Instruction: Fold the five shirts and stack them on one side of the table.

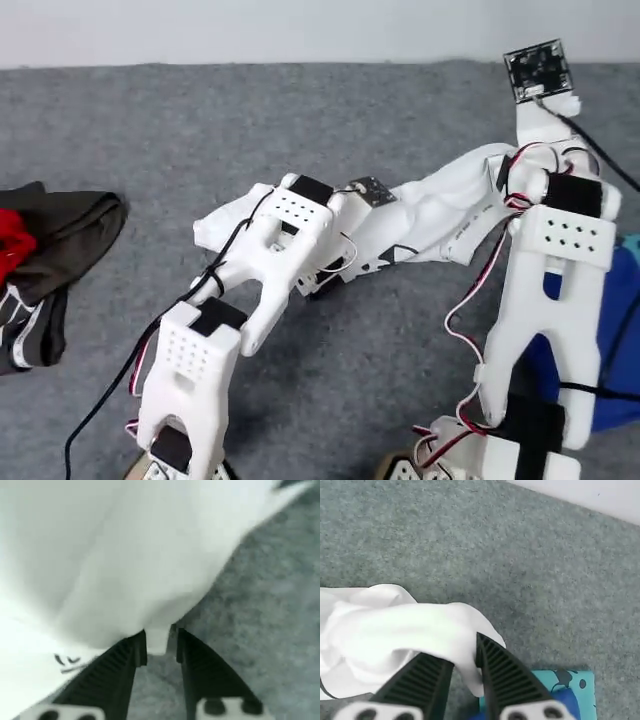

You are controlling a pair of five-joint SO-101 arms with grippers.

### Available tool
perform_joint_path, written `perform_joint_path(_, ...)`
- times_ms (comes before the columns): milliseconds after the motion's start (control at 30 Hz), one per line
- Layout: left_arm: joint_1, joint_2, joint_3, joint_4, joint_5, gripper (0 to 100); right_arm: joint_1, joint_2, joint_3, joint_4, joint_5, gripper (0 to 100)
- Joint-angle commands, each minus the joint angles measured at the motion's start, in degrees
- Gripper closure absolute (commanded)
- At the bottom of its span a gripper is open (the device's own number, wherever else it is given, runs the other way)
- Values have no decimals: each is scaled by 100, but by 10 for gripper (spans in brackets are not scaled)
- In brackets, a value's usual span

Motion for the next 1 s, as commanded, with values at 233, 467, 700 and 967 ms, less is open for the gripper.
perform_joint_path(233,-79,360,-418,-510,-53,960,-497,-84,-18,277,62,988)
perform_joint_path(467,-79,360,-1684,774,-105,986,-514,-84,-18,356,62,988)
perform_joint_path(700,-141,273,-2369,1222,-484,988,-497,-84,-18,391,53,988)
perform_joint_path(967,-905,-501,-3301,1398,-281,988,-637,-752,-35,338,26,988)
